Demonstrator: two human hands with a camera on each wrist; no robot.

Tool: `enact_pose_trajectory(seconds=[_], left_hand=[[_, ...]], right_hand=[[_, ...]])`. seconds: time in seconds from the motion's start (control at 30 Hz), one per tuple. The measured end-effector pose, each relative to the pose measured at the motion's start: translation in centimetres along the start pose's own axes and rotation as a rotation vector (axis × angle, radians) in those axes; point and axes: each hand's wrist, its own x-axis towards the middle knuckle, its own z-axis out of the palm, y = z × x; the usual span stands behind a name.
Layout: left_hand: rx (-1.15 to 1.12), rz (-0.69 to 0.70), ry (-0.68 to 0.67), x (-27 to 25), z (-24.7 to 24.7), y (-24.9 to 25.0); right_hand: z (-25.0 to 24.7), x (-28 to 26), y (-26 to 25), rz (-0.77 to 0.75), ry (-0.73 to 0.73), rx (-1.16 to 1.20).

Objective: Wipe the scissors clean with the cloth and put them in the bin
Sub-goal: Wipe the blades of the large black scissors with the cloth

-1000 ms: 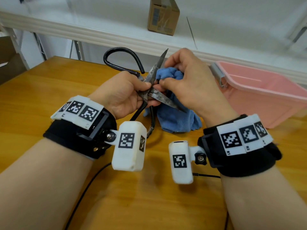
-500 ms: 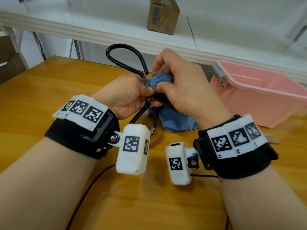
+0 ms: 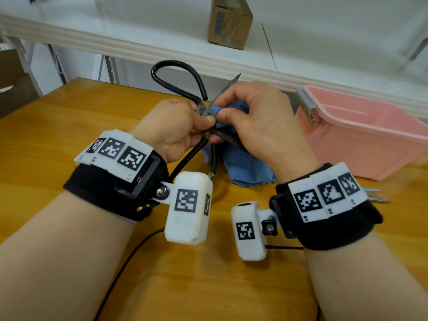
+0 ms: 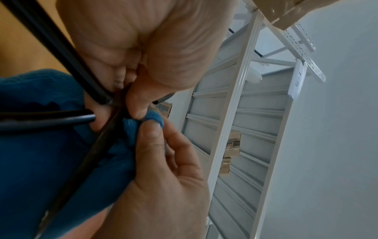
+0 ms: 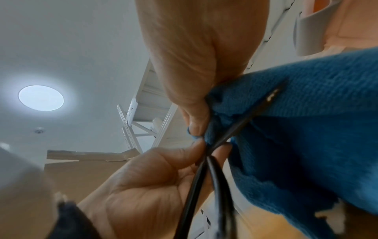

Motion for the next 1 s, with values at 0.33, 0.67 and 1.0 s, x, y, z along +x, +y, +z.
enact_pose_trajectory(seconds=[0.33,0.67,1.0], left_hand=[[0.071,0.015,-0.020,-0.2,0.9,-0.7],[0.091,0.016,-0.036,-0.1,0.9,-0.9],[0.135,0.041,0.030,-0.4,0.9,-0.7]], right_hand=[[0.3,0.2,0.6,0.045,0.137,-0.148],[-0.1,0.3,0.2,0.075,0.067,-0.146],[0.3,0.1,-0.2,0.061,0.067,-0.155]])
